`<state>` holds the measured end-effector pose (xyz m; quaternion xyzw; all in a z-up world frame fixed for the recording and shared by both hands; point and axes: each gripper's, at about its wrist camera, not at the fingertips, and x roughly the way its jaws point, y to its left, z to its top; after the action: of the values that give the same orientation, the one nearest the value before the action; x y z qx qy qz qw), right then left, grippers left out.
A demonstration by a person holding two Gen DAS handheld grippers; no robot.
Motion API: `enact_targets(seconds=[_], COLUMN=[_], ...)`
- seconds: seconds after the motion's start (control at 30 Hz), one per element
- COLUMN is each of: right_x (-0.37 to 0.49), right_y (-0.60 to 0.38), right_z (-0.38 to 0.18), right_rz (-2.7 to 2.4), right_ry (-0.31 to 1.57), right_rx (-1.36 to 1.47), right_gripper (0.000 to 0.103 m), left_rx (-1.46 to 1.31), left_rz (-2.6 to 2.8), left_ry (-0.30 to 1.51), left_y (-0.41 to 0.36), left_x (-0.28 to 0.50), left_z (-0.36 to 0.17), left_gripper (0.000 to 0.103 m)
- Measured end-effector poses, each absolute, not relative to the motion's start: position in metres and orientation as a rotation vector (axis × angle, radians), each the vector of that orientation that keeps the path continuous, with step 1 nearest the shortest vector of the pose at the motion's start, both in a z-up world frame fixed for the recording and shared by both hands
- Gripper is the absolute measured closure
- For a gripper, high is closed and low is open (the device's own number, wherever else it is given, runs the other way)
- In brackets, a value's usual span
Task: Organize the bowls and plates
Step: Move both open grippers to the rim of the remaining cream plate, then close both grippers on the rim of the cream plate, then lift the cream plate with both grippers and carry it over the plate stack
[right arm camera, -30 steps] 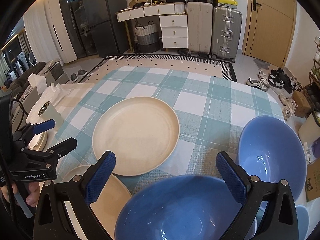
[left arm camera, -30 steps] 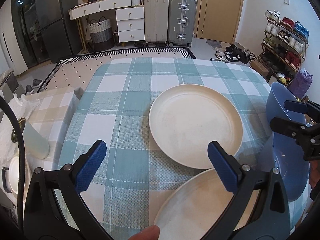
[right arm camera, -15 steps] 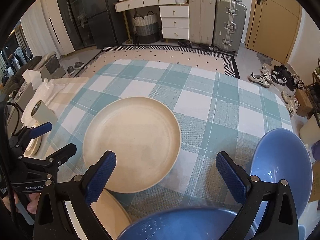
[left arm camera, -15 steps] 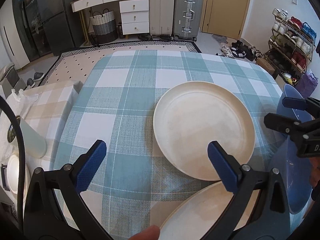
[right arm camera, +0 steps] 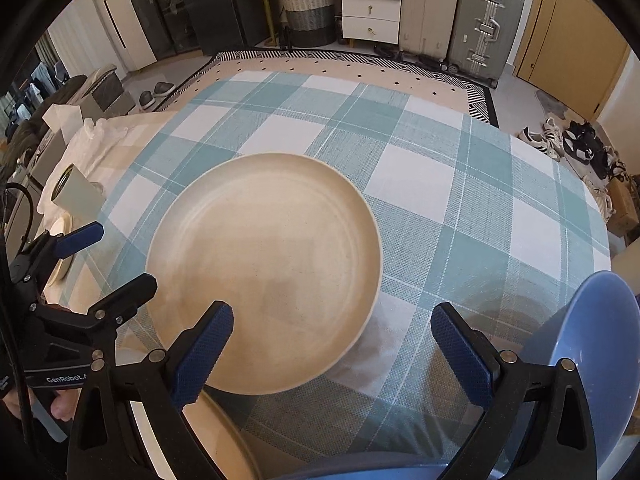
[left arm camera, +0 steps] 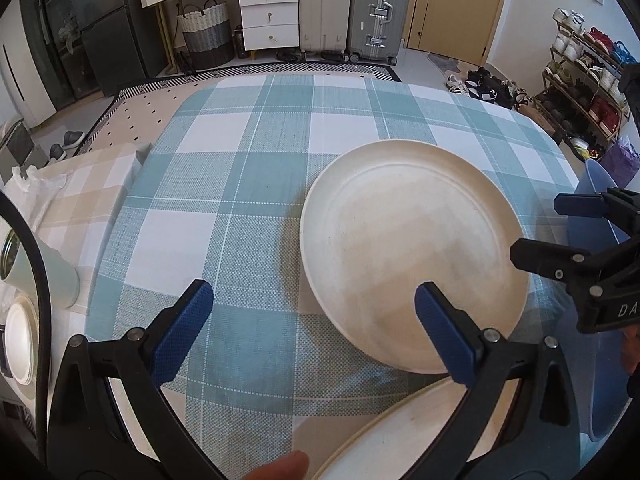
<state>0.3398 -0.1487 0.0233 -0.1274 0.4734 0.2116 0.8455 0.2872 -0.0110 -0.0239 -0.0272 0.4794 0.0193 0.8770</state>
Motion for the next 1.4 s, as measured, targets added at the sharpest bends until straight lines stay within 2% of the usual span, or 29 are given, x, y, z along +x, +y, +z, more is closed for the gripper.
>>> enact_targets(seconds=[0.1,0.23,0.4,0.5,0.57,0.9,1.07,1.4], right_x=[0.343,0.350,0.355,0.359,0.361,0.365,0.363,0.355], right_y=[-0.147,-0.147,-0.148,-0.150,-0.151,-0.151,-0.150,-0.148], right_z=[0.021,0.016,0.007,0.004,0.002,-0.008,-0.008,-0.007], right_rz=[0.444,0.435,0.422,0.414,0.414,0.374,0.364,0.358], right_ry=[1.005,1.025,1.040,1.045,1.050,1.066,1.052,1.008], right_rx=[-0.272,-0.268,-0.293,-0.296,-0.294,-0.331,-0.350,-0.375], right_gripper=[0.008,0.026,0.036,0.046,0.049,0.087,0.088,0.088], left_rx=[-0.071,-0.082,-0.056,-0.044,-0.042,-0.042,-0.018,-0.007], left_rz=[0.030,0.013,-0.027,-0.035,-0.035,0.008,0.020,0.024], left_ry=[1.018,1.031,1.051,1.061,1.063,1.076,1.068,1.032], left_y=[-0.010,-0.011,-0.022,-0.028,-0.031,-0.023,-0.024,-0.024], left_x=[0.290,0.293,0.298,0.300,0.301,0.302,0.301,0.295], left_z=[-0.031,-0.036,-0.043,-0.047,-0.049,-0.054,-0.055,-0.047], left_gripper=[0.011,0.016,0.038,0.048,0.053,0.080,0.085,0.085])
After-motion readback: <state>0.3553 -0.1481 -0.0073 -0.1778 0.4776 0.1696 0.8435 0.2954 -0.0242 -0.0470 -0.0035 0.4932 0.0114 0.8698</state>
